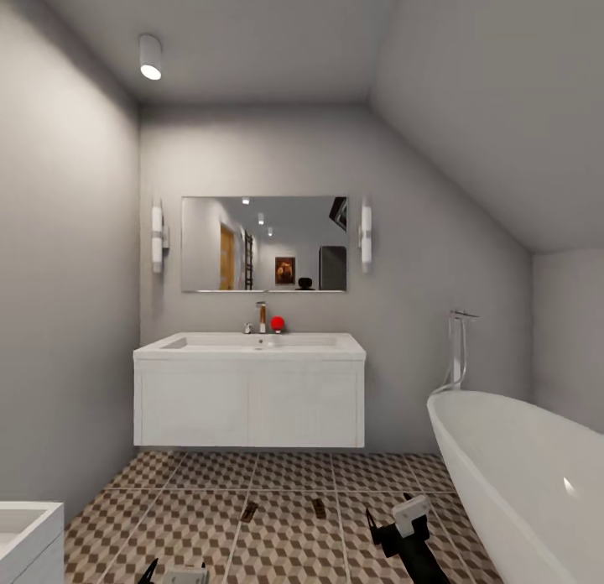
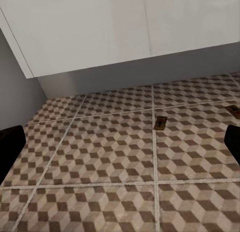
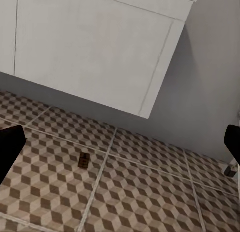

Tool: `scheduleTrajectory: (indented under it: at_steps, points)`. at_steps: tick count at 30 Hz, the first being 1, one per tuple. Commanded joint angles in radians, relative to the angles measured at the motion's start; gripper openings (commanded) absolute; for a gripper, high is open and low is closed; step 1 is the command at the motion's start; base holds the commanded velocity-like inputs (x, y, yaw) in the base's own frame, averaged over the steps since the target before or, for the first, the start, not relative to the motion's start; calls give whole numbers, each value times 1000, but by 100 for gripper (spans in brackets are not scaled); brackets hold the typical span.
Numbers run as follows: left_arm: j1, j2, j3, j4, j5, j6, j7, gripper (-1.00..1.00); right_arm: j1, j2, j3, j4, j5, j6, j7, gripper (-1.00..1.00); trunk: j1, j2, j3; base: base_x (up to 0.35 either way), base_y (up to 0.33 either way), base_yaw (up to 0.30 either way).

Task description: Take the four mousetraps from the cabinet in the bathroom and place them on the bathroom floor. Make sure all four end up on the same floor surface, and ensure that at least two of them are either under or directly next to the same bathroom sink.

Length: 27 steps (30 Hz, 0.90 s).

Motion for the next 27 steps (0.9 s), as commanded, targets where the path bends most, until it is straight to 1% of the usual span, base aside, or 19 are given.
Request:
scheduleTrajectory:
  at_steps: [1, 27]
  points:
    - [-2, -1, -8, 4, -2, -4, 9, 100, -1, 0, 1, 1, 10, -2, -10, 100, -4, 6, 0, 0, 0, 0]
    - [-2, -2, -8, 4, -3, -4, 9, 100, -1, 1, 1, 1, 10, -2, -10, 100, -104, 188, 41, 0, 0, 0]
